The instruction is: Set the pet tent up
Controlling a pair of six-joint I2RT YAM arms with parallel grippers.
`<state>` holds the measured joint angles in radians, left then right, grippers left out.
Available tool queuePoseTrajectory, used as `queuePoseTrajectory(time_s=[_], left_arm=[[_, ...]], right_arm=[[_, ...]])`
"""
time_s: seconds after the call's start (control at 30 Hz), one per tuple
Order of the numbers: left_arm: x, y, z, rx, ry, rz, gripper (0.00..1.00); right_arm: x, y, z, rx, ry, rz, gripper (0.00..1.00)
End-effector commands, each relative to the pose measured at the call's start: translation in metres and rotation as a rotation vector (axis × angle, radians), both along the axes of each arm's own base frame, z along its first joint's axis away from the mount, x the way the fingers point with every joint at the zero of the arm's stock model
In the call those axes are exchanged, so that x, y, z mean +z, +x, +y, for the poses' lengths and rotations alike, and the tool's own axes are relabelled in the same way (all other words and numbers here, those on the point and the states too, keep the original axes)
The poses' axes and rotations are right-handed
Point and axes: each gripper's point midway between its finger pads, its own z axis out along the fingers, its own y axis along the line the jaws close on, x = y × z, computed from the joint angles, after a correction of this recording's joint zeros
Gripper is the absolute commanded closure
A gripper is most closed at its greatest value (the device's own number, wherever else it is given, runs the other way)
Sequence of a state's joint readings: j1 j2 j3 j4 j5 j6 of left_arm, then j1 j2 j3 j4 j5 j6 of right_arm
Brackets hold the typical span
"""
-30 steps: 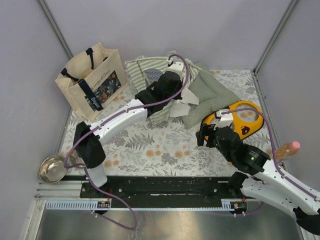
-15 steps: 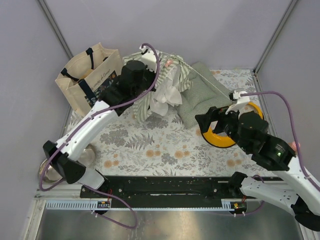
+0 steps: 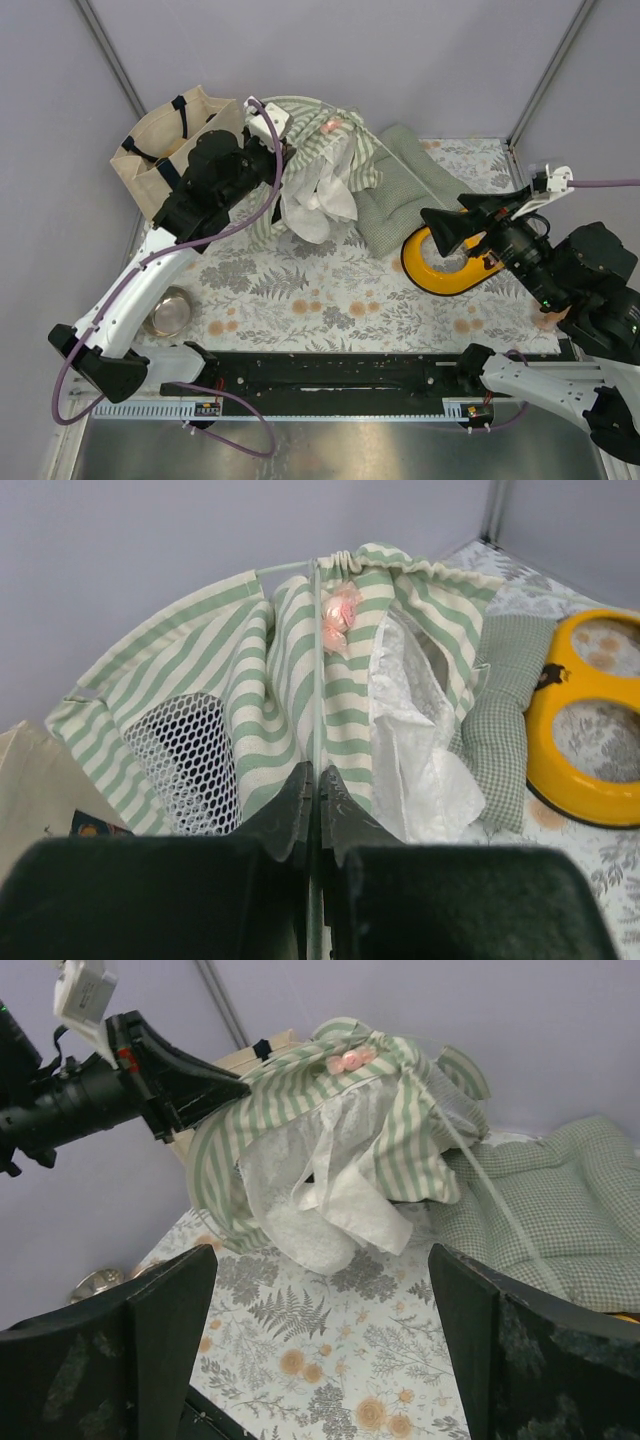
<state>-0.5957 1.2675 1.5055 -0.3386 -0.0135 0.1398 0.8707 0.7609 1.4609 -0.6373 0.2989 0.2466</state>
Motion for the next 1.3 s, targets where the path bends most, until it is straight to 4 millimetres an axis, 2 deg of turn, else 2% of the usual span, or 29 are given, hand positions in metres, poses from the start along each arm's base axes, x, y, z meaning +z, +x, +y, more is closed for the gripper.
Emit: queuePoseTrajectory(time_s=[0.0,0.2,0.33,0.47,0.6,0.73,0.87,1.0,1.17,1.27], left_arm=[[0.062,-0.027,-0.016,-0.221,-0.05,-0.256,1.0],[0.076,-0.004,-0.007,-0.246,-0.091,-0.33,1.0],[0.088,0.003,-0.003,-0.365,-0.188,-0.378,1.0],[0.086,0.012,-0.004,-0.402,-0.198,-0.381,1.0],[0.068,0.024,-0.002,-0.399,-0.167,-0.355,1.0],[0.037,0.036,0.005,-0.434,-0.105,-0.37,1.0],[0.018,0.052,0.018,-0.446,-0.068,-0.38,1.0],[-0.003,0.062,0.03,-0.502,-0.035,-0.348,1.0],[-0.02,0.075,0.052,-0.462,0.011,-0.345,1.0],[-0.025,0.077,0.056,-0.457,0.019,-0.341,1.0]], right_arm=[[-0.001,0.001,-0.028,-0.112,-0.006,-0.004,0.04],[-0.027,0.004,-0.048,-0.199,-0.047,0.036,0.02],[-0.058,0.006,-0.054,-0.239,-0.109,0.096,0.0],[-0.093,0.009,-0.052,-0.258,-0.181,0.174,0.0],[-0.111,0.01,-0.051,-0.271,-0.215,0.232,0.01],[-0.123,0.005,-0.04,-0.201,-0.237,0.265,0.02],[-0.144,0.004,-0.028,-0.157,-0.291,0.319,0.05],[-0.16,0.008,-0.028,-0.191,-0.316,0.361,0.01],[-0.168,0.007,-0.031,-0.214,-0.325,0.4,0.01],[-0.174,0.004,-0.023,-0.17,-0.328,0.425,0.01]])
